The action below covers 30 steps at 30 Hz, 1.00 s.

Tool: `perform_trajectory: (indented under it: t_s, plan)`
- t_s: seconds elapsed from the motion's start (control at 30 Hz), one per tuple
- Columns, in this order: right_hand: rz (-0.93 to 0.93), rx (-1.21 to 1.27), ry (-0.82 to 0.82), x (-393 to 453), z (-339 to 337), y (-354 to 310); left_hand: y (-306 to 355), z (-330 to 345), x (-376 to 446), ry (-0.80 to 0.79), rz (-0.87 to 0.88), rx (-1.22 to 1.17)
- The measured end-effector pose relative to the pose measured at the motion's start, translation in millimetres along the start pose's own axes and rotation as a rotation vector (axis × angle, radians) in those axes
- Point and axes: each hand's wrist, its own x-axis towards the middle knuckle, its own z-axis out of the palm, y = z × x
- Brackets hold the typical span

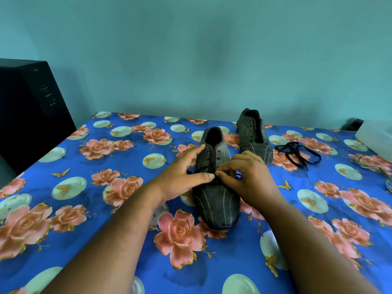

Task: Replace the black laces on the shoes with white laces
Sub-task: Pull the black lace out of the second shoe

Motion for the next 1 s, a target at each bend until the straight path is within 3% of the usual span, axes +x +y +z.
perform_trajectory:
  t_s: [0.17, 0.3, 0.47, 0.6, 0.67, 0.77, 0.83, 1.0]
  plan:
    - [0.449, 0.616, -0.219, -1.2, -6.6, -12.1, -8.0, 0.4, 2.7, 0.007, 0.003, 0.039]
    - [0.563, 0.912, -0.322, -1.9, -17.6, -10.2, -9.5, 0.9, 4.0, 0.016, 0.034, 0.101]
    - [0.347, 0.451, -0.234, -2.4, -11.8, -12.5, -7.0, -0.2, 2.7, 0.022, 0.034, 0.159]
    - [0.225, 0.347, -0.168, -0.6, -8.9, -15.9, -7.6, 0.4, 3.3, 0.034, 0.035, 0.157]
    - [0.299, 0.478, -0.226, -0.8, -12.0, -16.3, -9.1, 1.0, 3.8, 0.028, 0.042, 0.151]
    - [0.502, 0.865, -0.258, 0.0, -21.2, -22.4, -11.4, 1.2, 4.7, 0.031, 0.033, 0.142]
    - [0.531, 0.919, -0.254, 0.4, -23.4, -21.4, -11.7, 1.9, 5.6, 0.031, 0.028, 0.172]
    - [0.319, 0.376, -0.163, 0.1, -8.1, -15.1, -13.5, 1.0, 6.2, 0.024, 0.019, 0.158]
